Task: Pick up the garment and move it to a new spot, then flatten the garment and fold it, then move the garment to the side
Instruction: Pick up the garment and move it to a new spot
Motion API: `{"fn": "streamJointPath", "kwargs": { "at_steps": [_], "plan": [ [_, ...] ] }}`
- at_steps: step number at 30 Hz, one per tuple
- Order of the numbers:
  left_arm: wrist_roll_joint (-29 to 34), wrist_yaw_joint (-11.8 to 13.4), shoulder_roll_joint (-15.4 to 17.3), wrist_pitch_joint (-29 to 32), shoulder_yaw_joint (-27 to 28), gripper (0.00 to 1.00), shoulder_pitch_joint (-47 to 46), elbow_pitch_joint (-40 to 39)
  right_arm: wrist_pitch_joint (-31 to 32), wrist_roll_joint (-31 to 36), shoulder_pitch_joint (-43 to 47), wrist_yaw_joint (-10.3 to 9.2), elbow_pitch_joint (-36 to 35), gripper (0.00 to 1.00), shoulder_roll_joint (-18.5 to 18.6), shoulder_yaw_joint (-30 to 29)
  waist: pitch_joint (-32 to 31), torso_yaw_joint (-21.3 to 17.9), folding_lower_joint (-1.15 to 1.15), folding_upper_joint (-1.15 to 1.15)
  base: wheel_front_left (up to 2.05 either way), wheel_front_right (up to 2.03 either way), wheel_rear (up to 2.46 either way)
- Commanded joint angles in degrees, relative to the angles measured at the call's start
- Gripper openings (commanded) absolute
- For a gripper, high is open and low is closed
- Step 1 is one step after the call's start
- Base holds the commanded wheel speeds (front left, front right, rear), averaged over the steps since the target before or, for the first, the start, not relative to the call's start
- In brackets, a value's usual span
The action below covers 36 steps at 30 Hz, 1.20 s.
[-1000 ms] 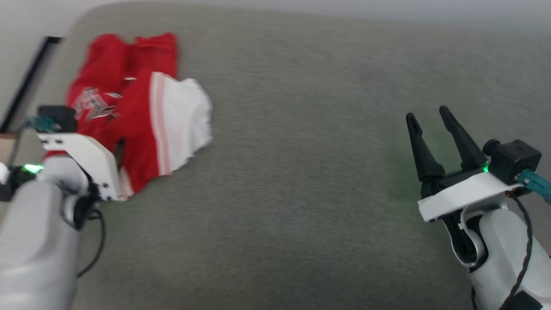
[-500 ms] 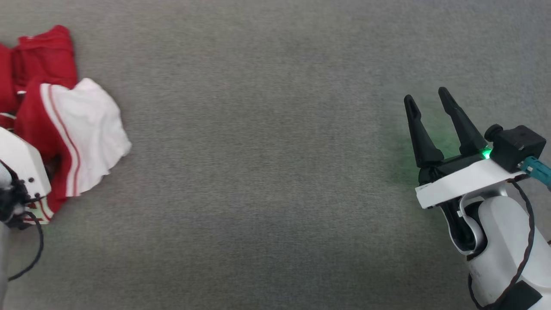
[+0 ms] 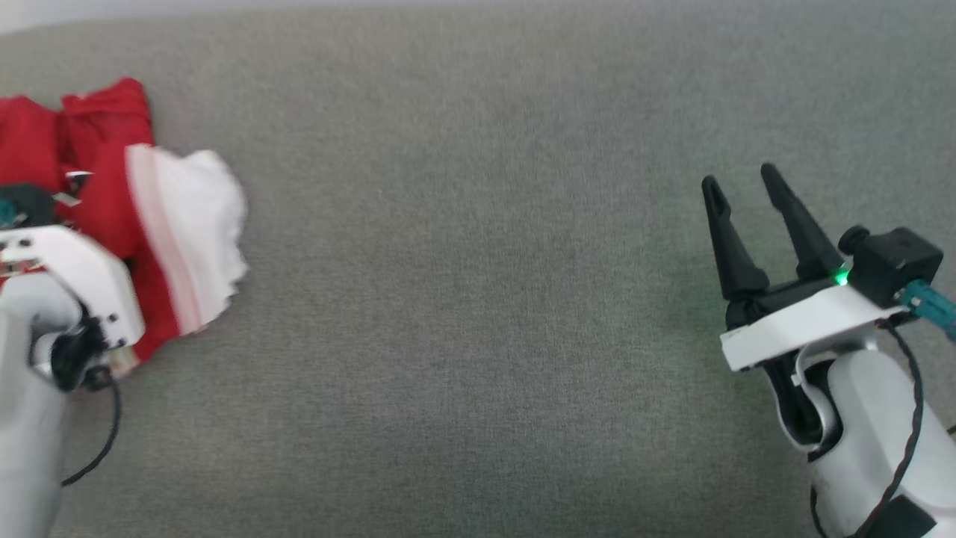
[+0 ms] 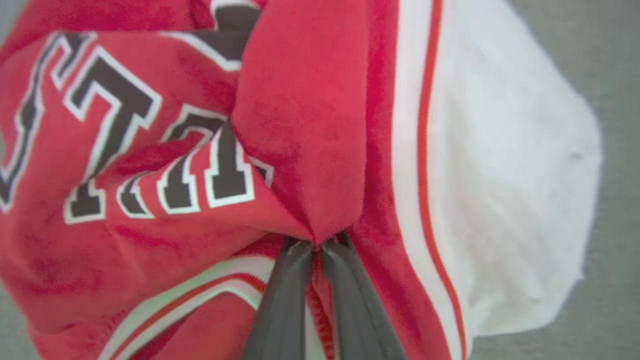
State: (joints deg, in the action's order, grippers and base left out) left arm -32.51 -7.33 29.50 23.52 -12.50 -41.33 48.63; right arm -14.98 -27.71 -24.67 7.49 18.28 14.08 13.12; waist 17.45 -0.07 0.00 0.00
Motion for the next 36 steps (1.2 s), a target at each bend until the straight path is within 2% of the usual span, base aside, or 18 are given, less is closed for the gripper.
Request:
{"fn": "streamJointPath", "kwargs": {
  "at_steps": [1,10,17,21,27,33,36],
  "plan": [
    [-0.7,-0.2,0.0,-0.5,-0.2,0.00,-0.8,-0.8,-0.3,0.1,0.8,0.00,0.1,1.00,-0.3,0.0,-1.8,0.5,0.00,0.00,0.00,0.00,0.00],
    [-6.0,-0.1,-2.4,-0.6,-7.1,0.00,-2.2,-15.8,-0.3,-0.4,2.8,-0.01,0.2,1.00,-2.1,-0.7,-5.1,-1.2,0.00,0.00,0.00,0.00,0.00],
    [-12.2,-0.1,-6.1,2.8,-14.2,0.00,-3.3,-28.9,-0.3,-1.1,3.3,0.00,-0.4,1.00,-3.7,-2.4,-4.0,-6.3,0.00,0.00,0.00,0.00,0.00],
    [-14.2,-0.2,-9.1,3.5,-19.5,0.00,-5.6,-32.7,-0.3,-1.6,3.4,-0.01,-0.6,1.00,-4.7,-3.1,-2.6,-9.8,0.00,0.00,0.00,0.00,0.00],
    [-17.9,-0.1,-13.7,0.6,-27.1,0.00,-11.5,-31.2,-0.3,-2.7,2.1,0.00,-1.1,1.00,-6.6,-4.7,0.7,-15.3,0.00,0.00,0.00,0.00,0.00],
    [-19.2,-0.1,-13.1,-0.7,-36.0,0.00,-15.5,-21.6,-0.3,-3.7,1.3,0.00,-1.3,1.00,-8.4,-5.8,3.0,-20.3,0.00,0.00,0.00,0.00,0.00],
    [-20.3,-0.1,-12.7,-2.2,-38.6,0.00,-16.3,-15.6,-0.3,-4.1,1.1,0.00,-1.3,1.00,-9.3,-6.1,3.7,-22.4,0.00,0.00,0.00,0.00,0.00]
  ]
}}
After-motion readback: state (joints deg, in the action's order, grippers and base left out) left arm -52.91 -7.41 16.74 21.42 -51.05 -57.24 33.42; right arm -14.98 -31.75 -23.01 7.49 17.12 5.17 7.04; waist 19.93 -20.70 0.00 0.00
